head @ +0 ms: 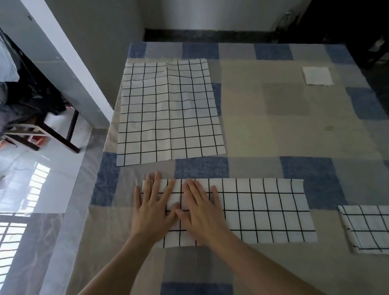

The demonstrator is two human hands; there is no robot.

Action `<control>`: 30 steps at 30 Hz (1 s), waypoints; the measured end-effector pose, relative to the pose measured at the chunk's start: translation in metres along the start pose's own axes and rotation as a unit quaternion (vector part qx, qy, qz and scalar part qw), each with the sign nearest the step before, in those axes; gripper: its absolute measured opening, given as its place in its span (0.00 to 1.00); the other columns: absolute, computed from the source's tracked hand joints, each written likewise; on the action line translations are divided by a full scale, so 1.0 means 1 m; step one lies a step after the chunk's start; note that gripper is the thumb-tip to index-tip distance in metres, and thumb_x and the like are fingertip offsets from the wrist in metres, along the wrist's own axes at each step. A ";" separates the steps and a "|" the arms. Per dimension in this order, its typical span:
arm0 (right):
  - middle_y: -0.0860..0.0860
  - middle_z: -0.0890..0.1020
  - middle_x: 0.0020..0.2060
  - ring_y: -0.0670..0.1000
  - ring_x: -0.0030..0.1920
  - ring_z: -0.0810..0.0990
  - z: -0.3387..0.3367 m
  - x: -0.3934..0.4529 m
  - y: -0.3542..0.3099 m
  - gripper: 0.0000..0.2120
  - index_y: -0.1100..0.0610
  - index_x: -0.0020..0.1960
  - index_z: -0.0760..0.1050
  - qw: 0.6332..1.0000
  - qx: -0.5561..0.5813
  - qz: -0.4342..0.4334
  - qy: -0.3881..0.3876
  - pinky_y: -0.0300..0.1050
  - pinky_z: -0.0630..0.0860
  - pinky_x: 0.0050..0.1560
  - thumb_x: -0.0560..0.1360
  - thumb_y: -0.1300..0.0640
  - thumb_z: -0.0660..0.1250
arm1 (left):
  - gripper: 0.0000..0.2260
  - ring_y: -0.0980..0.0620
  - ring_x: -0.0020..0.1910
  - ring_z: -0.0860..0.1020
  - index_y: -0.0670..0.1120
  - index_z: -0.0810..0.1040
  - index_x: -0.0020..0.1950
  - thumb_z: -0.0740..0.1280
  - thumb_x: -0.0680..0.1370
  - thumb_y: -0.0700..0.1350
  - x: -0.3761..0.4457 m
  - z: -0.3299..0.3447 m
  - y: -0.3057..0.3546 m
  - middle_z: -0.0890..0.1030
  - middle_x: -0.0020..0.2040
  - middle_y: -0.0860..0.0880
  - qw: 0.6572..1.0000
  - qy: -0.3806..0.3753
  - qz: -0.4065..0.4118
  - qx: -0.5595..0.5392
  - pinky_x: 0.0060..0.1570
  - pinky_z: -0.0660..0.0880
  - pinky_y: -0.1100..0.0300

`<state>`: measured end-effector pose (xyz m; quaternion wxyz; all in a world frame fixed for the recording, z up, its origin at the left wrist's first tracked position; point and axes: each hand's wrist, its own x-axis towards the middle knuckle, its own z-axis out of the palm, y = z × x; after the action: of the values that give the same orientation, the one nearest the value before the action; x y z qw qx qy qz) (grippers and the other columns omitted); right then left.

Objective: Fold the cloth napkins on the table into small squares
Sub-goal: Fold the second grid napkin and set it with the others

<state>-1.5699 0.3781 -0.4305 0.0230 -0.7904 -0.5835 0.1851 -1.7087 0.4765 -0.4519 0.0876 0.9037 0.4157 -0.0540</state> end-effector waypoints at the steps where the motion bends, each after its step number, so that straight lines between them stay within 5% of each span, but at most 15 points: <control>1: 0.49 0.43 0.78 0.48 0.77 0.37 0.002 -0.003 0.010 0.33 0.54 0.79 0.42 1.000 0.000 0.008 0.009 0.61 0.40 0.75 0.80 0.38 0.42 | 0.31 0.47 0.77 0.34 0.59 0.41 0.79 0.45 0.78 0.66 0.000 0.000 0.000 0.37 0.79 0.48 1.000 0.000 -0.002 -0.002 0.75 0.42 0.41; 4: 0.49 0.48 0.78 0.48 0.78 0.43 -0.003 -0.017 0.049 0.32 0.54 0.79 0.47 0.997 -0.007 0.058 0.048 0.62 0.46 0.75 0.81 0.38 0.44 | 0.31 0.47 0.78 0.36 0.59 0.43 0.79 0.47 0.78 0.66 0.000 -0.001 0.001 0.39 0.80 0.48 1.000 0.008 -0.003 -0.010 0.75 0.43 0.40; 14: 0.48 0.43 0.78 0.48 0.77 0.40 -0.029 -0.069 0.215 0.33 0.52 0.79 0.38 0.984 -0.085 0.148 0.039 0.60 0.46 0.76 0.79 0.36 0.35 | 0.31 0.47 0.78 0.37 0.60 0.43 0.79 0.47 0.78 0.66 0.000 -0.005 0.003 0.40 0.80 0.49 1.000 0.001 -0.006 -0.009 0.75 0.45 0.40; 20: 0.58 0.55 0.77 0.56 0.77 0.54 -0.043 -0.074 0.243 0.37 0.62 0.78 0.53 0.974 -0.084 0.203 0.062 0.65 0.54 0.74 0.78 0.38 0.40 | 0.31 0.48 0.78 0.37 0.59 0.44 0.79 0.47 0.78 0.66 0.002 -0.006 0.003 0.41 0.80 0.49 1.000 -0.011 -0.001 -0.014 0.75 0.42 0.41; 24: 0.57 0.50 0.78 0.57 0.78 0.48 -0.043 -0.052 0.181 0.32 0.60 0.78 0.49 0.987 -0.035 0.091 0.126 0.61 0.50 0.75 0.79 0.44 0.46 | 0.32 0.49 0.76 0.32 0.61 0.39 0.78 0.40 0.76 0.70 0.004 -0.012 0.002 0.35 0.79 0.51 0.999 -0.050 0.004 -0.017 0.74 0.36 0.43; 27: 0.53 0.45 0.79 0.52 0.78 0.42 -0.028 -0.042 0.149 0.30 0.54 0.79 0.44 0.996 -0.008 -0.027 0.079 0.59 0.45 0.76 0.81 0.46 0.47 | 0.33 0.50 0.75 0.29 0.62 0.34 0.76 0.34 0.73 0.72 0.005 -0.018 0.004 0.31 0.77 0.52 0.997 -0.079 -0.003 -0.002 0.74 0.35 0.43; 30: 0.49 0.45 0.79 0.48 0.78 0.42 -0.017 -0.041 0.163 0.29 0.54 0.79 0.45 0.998 -0.027 -0.040 0.049 0.56 0.45 0.75 0.81 0.45 0.46 | 0.32 0.51 0.75 0.29 0.63 0.33 0.75 0.39 0.74 0.71 0.007 -0.019 0.006 0.31 0.77 0.54 0.996 -0.086 -0.022 -0.010 0.74 0.35 0.44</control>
<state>-1.4261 0.2913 -0.4451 0.0370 -0.7750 -0.6174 0.1295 -1.6992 0.4814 -0.4333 0.1306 0.8855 0.4267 -0.1295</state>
